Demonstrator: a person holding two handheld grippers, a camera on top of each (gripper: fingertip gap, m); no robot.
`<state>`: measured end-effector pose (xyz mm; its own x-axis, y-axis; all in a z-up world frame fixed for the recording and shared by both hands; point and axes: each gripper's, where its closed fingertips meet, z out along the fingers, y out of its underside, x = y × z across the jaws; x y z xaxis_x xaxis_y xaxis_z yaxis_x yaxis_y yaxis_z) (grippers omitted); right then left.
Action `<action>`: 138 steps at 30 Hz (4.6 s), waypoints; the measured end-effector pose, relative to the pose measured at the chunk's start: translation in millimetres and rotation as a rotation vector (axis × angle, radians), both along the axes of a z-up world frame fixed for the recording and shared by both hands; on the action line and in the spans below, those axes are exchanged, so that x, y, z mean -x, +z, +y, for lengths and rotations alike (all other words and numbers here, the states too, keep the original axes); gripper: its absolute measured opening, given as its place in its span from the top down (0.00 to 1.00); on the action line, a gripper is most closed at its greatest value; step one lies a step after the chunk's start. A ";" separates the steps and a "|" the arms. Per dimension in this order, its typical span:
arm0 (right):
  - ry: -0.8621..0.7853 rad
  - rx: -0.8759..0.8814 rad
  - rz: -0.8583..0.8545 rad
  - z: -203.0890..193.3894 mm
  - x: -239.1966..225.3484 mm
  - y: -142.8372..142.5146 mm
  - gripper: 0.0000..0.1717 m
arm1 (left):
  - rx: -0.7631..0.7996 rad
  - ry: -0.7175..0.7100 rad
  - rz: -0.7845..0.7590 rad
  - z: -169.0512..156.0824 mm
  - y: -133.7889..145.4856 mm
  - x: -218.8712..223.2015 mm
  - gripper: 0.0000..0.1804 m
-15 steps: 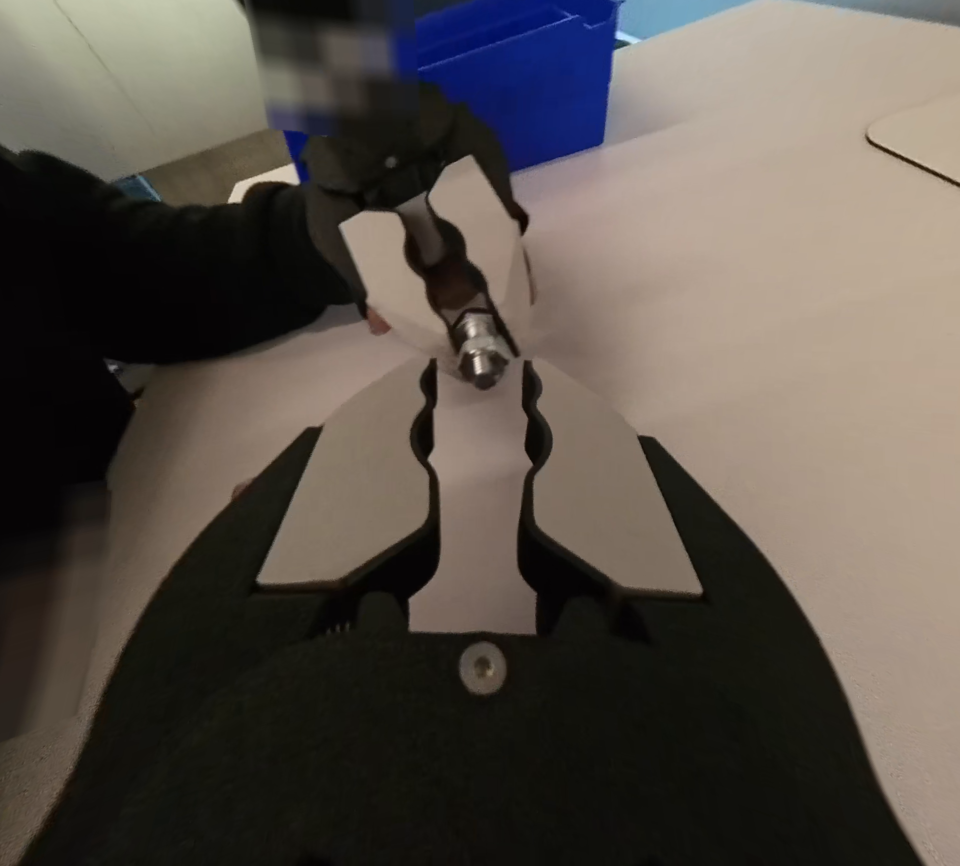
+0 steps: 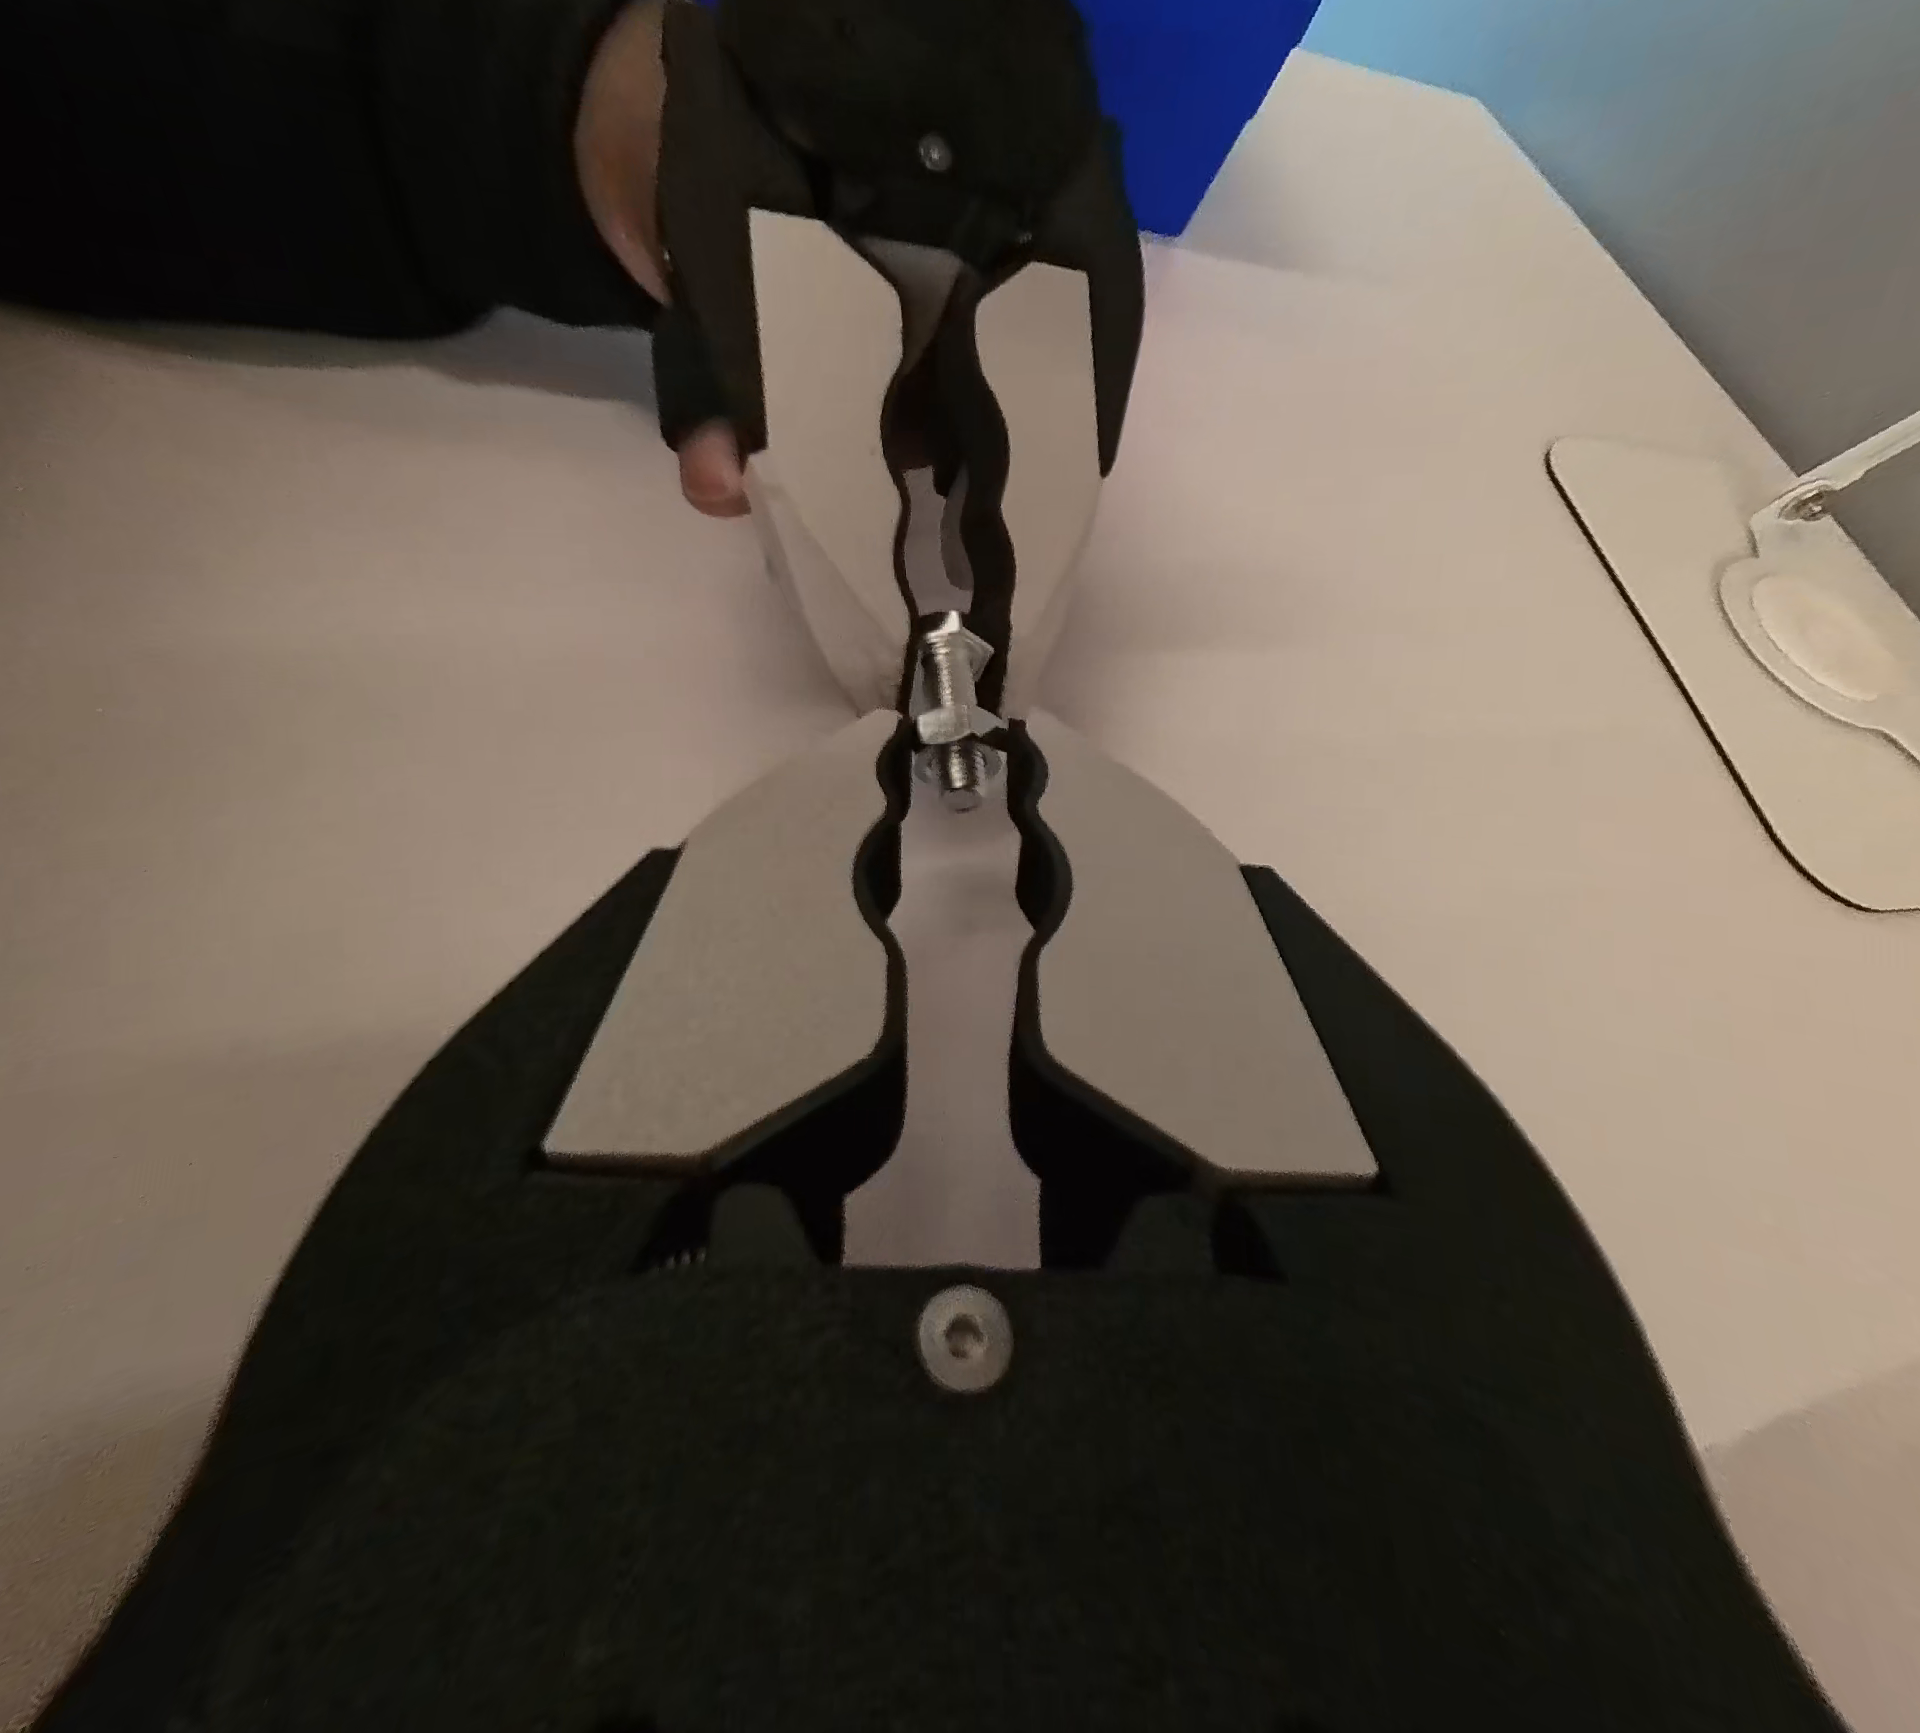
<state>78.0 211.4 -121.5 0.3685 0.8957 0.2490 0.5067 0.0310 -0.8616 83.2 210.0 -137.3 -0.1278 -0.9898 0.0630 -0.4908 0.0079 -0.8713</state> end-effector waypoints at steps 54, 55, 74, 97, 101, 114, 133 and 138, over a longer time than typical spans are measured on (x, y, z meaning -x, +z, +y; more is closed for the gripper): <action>0.008 0.216 0.422 5.1 -7.6 36.7 0.75 | 0.013 0.044 -0.149 3.8 23.6 -4.7 0.90; 0.000 0.280 0.457 7.1 -9.0 36.1 0.76 | -0.014 0.046 -0.147 4.3 23.5 -4.8 0.90; 0.091 0.052 0.312 -6.1 -1.7 34.8 0.78 | 0.083 -0.002 -0.141 -5.0 24.2 -2.4 0.90; 0.064 0.290 0.422 -0.1 -3.8 28.5 0.78 | 0.009 0.028 -0.154 1.2 26.6 -2.1 0.90; 0.078 0.365 0.381 -4.9 1.7 16.2 0.86 | -0.061 0.013 -0.164 -1.8 28.9 -3.3 0.90; 0.081 -0.308 0.079 -5.0 -1.9 19.9 0.86 | 0.180 -0.017 -0.107 -9.0 19.2 0.0 0.90; 0.135 -0.578 -0.101 -7.9 2.5 8.6 0.89 | 0.235 -0.045 -0.097 -14.8 19.1 0.2 0.90; 0.106 -0.179 0.206 -10.2 1.1 30.0 0.78 | 0.142 -0.030 -0.155 -9.5 27.0 -0.3 0.90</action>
